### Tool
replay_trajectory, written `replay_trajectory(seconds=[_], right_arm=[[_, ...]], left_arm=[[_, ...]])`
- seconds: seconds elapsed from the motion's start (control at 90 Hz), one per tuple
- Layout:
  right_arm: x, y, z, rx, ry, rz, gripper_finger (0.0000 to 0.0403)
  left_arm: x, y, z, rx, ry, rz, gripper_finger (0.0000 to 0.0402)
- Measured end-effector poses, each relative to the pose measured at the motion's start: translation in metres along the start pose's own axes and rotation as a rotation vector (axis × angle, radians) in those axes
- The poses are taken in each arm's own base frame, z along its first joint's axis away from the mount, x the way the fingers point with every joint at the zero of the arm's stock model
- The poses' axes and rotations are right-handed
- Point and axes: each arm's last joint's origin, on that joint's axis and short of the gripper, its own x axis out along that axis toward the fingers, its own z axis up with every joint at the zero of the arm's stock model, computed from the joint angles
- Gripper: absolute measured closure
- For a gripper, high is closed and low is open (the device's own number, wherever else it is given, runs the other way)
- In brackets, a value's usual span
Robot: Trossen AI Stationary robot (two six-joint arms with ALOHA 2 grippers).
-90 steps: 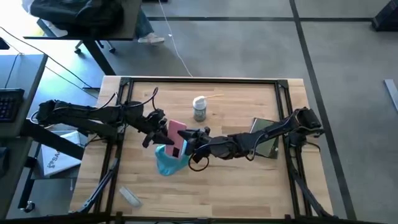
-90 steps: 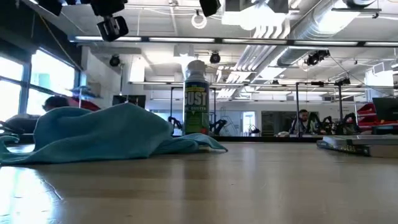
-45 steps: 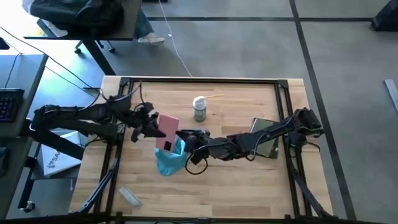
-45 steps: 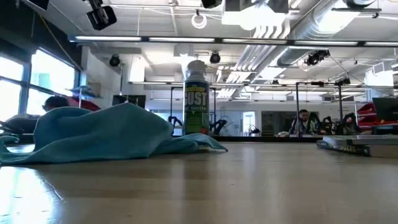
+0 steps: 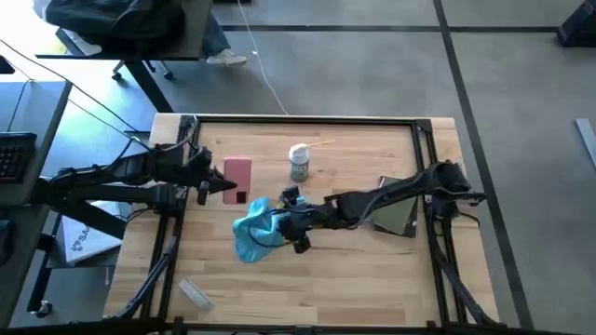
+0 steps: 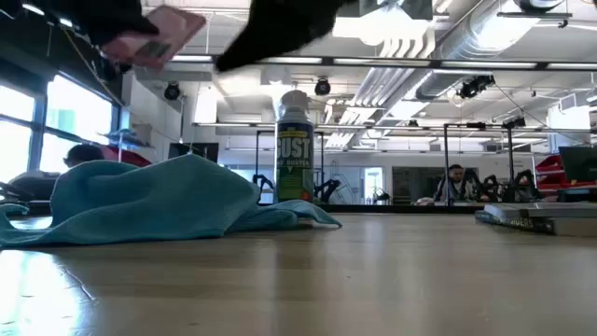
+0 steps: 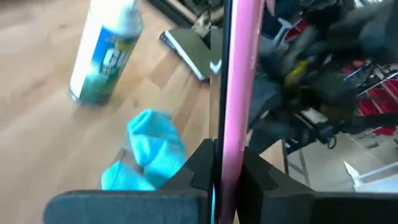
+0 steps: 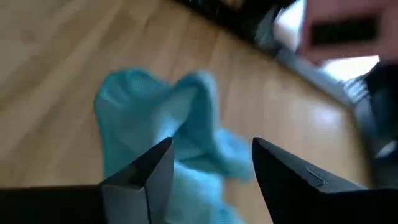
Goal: Apply microfiber cloth
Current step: Wipe the front and back of the pink cellphone with a blue microfiber cloth
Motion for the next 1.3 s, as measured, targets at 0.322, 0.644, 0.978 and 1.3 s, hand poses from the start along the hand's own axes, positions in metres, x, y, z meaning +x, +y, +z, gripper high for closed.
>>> replay_trajectory(seconds=[0.322, 0.644, 0.978, 1.3], right_arm=[[0.057, 0.031, -0.026, 0.027, 0.03, -0.021, 0.0251], [0.066, 0.033, -0.034, 0.023, 0.061, -0.054, 0.0388], [-0.001, 0.013, 0.034, -0.176, 0.1, -0.296, 0.0403], [-0.047, -0.031, 0.088, -0.17, 0.136, -0.727, 0.0403]], left_arm=[[0.022, 0.028, -0.035, -0.149, 0.056, 0.029, 0.0389], [0.032, 0.041, -0.05, -0.21, 0.022, 0.015, 0.0389], [0.039, 0.043, -0.056, -0.334, -0.16, -0.025, 0.039], [0.039, 0.028, -0.057, -0.387, -0.412, -0.13, 0.0389]])
